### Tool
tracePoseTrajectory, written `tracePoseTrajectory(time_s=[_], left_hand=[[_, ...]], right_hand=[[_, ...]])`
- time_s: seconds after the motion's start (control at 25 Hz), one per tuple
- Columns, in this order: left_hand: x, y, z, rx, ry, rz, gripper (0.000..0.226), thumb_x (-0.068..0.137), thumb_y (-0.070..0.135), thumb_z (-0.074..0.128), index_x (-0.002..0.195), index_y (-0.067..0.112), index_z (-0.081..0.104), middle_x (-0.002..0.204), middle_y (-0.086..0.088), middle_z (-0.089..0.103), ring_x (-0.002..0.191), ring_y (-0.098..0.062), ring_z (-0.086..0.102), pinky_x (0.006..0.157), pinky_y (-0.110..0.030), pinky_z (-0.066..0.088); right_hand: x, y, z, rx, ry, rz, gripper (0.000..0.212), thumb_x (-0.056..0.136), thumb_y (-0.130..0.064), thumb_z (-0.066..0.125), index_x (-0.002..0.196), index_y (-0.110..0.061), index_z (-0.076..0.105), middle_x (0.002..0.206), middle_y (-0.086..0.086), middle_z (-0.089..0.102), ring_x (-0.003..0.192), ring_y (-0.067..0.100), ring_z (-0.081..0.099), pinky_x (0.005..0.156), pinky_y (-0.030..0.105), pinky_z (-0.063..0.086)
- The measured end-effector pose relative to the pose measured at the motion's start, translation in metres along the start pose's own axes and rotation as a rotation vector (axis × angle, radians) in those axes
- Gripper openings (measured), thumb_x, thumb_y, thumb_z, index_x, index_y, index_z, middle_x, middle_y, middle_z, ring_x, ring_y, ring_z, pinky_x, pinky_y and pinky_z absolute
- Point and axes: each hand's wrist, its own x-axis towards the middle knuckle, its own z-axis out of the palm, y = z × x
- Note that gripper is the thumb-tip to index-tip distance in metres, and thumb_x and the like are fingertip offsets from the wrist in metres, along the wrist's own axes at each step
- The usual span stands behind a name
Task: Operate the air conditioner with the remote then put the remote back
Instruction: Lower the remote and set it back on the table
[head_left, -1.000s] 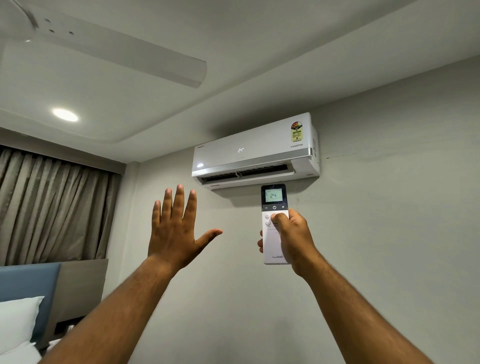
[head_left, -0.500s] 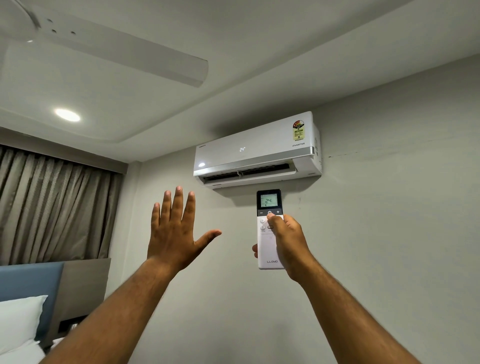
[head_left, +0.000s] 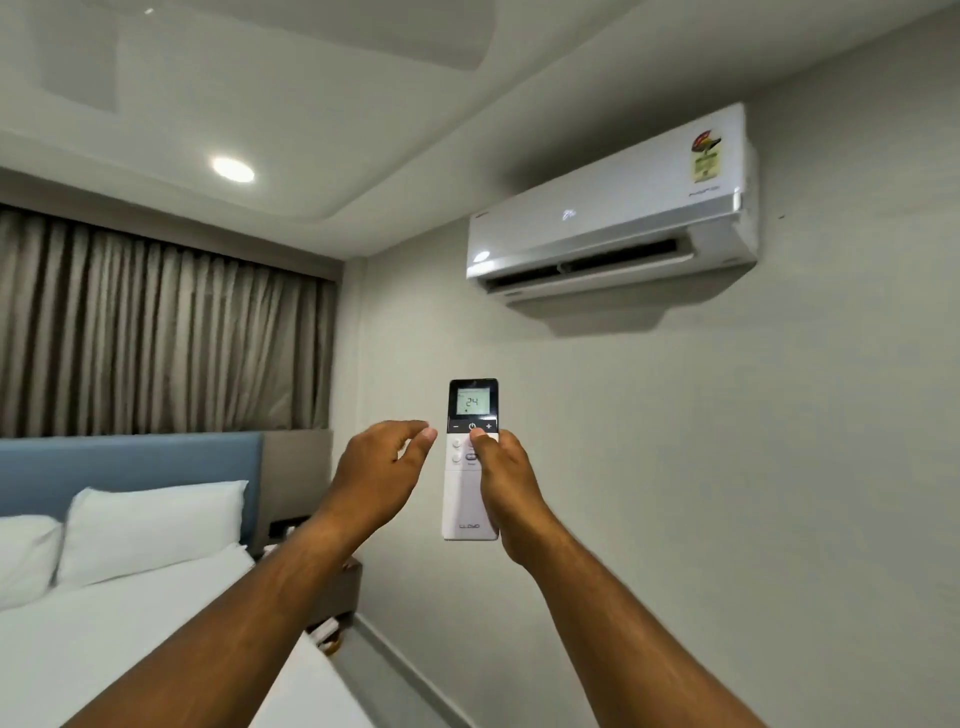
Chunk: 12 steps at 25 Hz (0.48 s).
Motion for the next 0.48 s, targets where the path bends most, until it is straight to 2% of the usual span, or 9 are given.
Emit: tracePoseTrajectory(time_s=[0.08, 0.16, 0.24, 0.32, 0.4, 0.48], left_hand=[[-0.025, -0.016, -0.013, -0.121, -0.046, -0.139, 0.023, 0.094, 0.029, 0.054, 0.105, 0.020, 0.072, 0.097, 0.004, 0.073, 0.082, -0.007, 0.065, 0.067, -0.021, 0.047], [-0.049, -0.036, -0.027, -0.215, -0.048, -0.283, 0.019, 0.093, 0.023, 0.056, 0.103, 0.018, 0.072, 0.089, 0.008, 0.072, 0.072, -0.004, 0.068, 0.057, -0.016, 0.051], [-0.074, -0.058, -0.043, -0.273, -0.014, -0.434, 0.019, 0.093, 0.018, 0.057, 0.106, 0.015, 0.070, 0.092, 0.001, 0.073, 0.073, -0.009, 0.070, 0.058, -0.023, 0.057], [-0.103, -0.081, -0.062, -0.259, 0.019, -0.568, 0.019, 0.093, 0.016, 0.056, 0.106, 0.013, 0.069, 0.095, -0.004, 0.073, 0.078, -0.019, 0.071, 0.062, -0.032, 0.060], [-0.132, -0.103, -0.078, -0.244, 0.050, -0.688, 0.017, 0.093, 0.015, 0.055, 0.103, 0.012, 0.069, 0.094, -0.006, 0.073, 0.076, -0.021, 0.070, 0.057, -0.030, 0.058], [-0.166, -0.124, -0.091, -0.231, 0.079, -0.798, 0.013, 0.092, 0.014, 0.057, 0.097, 0.011, 0.069, 0.092, -0.007, 0.072, 0.072, -0.021, 0.069, 0.054, -0.029, 0.056]], right_hand=[[-0.004, 0.019, 0.031, 0.048, -0.084, 0.044, 0.021, 0.099, -0.045, 0.039, 0.105, -0.030, 0.053, 0.094, 0.001, 0.065, 0.076, 0.016, 0.061, 0.060, 0.025, 0.046], [-0.010, 0.038, 0.064, 0.092, -0.144, 0.081, 0.017, 0.099, -0.042, 0.040, 0.100, -0.031, 0.054, 0.089, 0.000, 0.066, 0.072, 0.015, 0.063, 0.059, 0.025, 0.047], [-0.018, 0.058, 0.097, 0.133, -0.223, 0.137, 0.021, 0.096, -0.040, 0.041, 0.101, -0.025, 0.056, 0.090, 0.004, 0.069, 0.073, 0.020, 0.064, 0.063, 0.028, 0.050], [-0.033, 0.081, 0.130, 0.168, -0.319, 0.239, 0.030, 0.085, -0.037, 0.042, 0.099, -0.017, 0.061, 0.095, 0.011, 0.071, 0.081, 0.028, 0.065, 0.075, 0.036, 0.050], [-0.049, 0.101, 0.157, 0.203, -0.400, 0.299, 0.029, 0.083, -0.027, 0.037, 0.091, -0.015, 0.063, 0.094, 0.013, 0.071, 0.084, 0.030, 0.064, 0.077, 0.038, 0.047], [-0.067, 0.127, 0.179, 0.177, -0.473, 0.335, 0.030, 0.086, -0.018, 0.034, 0.091, -0.015, 0.064, 0.093, 0.010, 0.073, 0.083, 0.029, 0.067, 0.073, 0.036, 0.048]])
